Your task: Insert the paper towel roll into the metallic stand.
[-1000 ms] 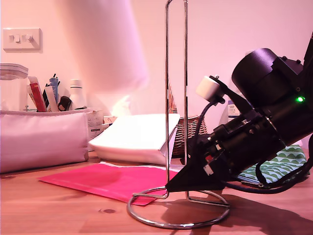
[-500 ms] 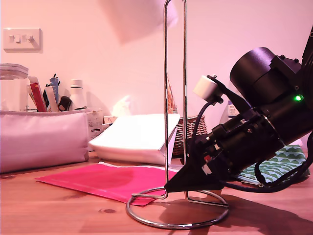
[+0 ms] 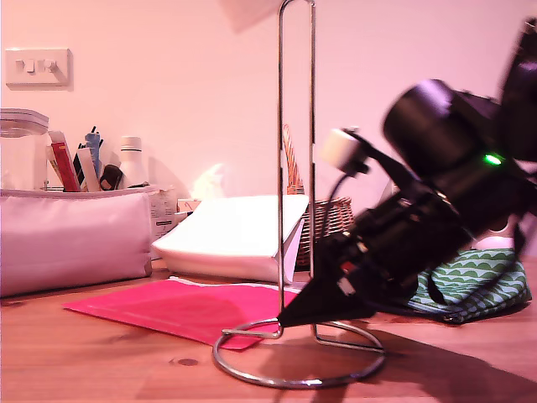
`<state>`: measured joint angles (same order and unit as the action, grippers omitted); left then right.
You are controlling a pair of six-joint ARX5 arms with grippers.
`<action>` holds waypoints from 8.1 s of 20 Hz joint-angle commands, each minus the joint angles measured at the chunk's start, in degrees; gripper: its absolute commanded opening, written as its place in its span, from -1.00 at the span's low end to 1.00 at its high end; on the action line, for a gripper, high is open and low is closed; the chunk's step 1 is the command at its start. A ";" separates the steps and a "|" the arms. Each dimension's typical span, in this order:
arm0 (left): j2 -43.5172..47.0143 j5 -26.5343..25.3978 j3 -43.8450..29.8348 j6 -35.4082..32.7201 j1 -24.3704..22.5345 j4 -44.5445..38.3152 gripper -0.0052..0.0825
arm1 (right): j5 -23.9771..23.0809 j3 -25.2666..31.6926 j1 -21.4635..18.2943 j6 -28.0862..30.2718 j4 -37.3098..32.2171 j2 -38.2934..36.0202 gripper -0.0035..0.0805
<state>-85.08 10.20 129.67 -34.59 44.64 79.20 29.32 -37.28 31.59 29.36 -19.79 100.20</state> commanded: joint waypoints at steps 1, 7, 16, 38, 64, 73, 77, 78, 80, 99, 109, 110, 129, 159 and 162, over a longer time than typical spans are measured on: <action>1.90 0.09 0.44 0.79 0.00 -1.01 -0.94 | -0.55 -0.92 -0.09 1.20 1.31 1.29 -0.95; 0.83 1.81 0.42 1.31 0.00 -0.92 -0.94 | -0.81 -1.53 -0.37 1.14 1.95 4.15 -0.95; -0.74 2.16 -3.37 3.30 0.00 -0.79 -0.94 | -0.83 -1.95 -0.57 1.77 1.05 6.27 -0.95; 2.91 -0.59 -6.49 6.56 -0.02 -0.68 -0.94 | -1.40 -2.25 -5.25 2.14 2.45 6.27 -0.95; -4.68 -0.83 -6.73 5.66 -0.98 -0.87 -0.94 | -4.85 -2.27 1.33 0.57 6.25 6.27 -0.95; -5.29 -2.78 -6.71 5.68 -0.98 -0.90 -0.94 | -4.31 -2.27 1.33 -4.13 8.96 0.57 -0.50; -5.29 -2.73 -6.71 5.81 -0.96 -0.87 -0.94 | -4.44 -2.27 1.33 -4.09 10.58 -3.80 -0.45; -5.29 -2.71 -6.71 6.19 -0.96 -0.87 -0.94 | -4.48 -2.27 1.29 -4.09 11.58 -4.57 -0.44; -5.25 -2.71 -6.71 6.73 -0.44 -0.87 -0.94 | -4.46 -2.27 1.16 -4.11 13.75 -6.05 -0.44; -4.57 -4.68 -6.71 8.68 1.25 -0.72 -0.94 | -11.78 -3.67 -0.52 -8.68 38.58 -33.07 -0.44; -4.39 -4.52 -6.71 11.28 1.25 -0.74 -0.72 | -11.76 -3.67 -0.48 -9.09 39.43 -34.45 -0.44; -4.39 -4.50 -6.71 11.28 1.25 -0.74 -0.70 | -11.76 -3.67 -0.48 -9.09 39.43 -34.45 -0.44; -4.52 -1.75 -6.71 12.11 1.25 -0.76 -0.50 | -5.22 -3.72 -0.37 -11.67 35.56 -36.04 -0.44; -4.59 0.31 -6.71 12.79 1.29 -0.79 -0.50 | 17.73 -3.78 -4.61 -56.83 8.76 -38.01 0.10; -4.59 1.49 -6.71 12.76 1.29 -0.79 -0.50 | 17.70 -3.78 -4.61 -58.16 6.91 -38.01 0.10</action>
<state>-88.47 10.63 123.74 -22.11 45.58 78.78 45.32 -40.27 26.22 -28.47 -9.17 62.92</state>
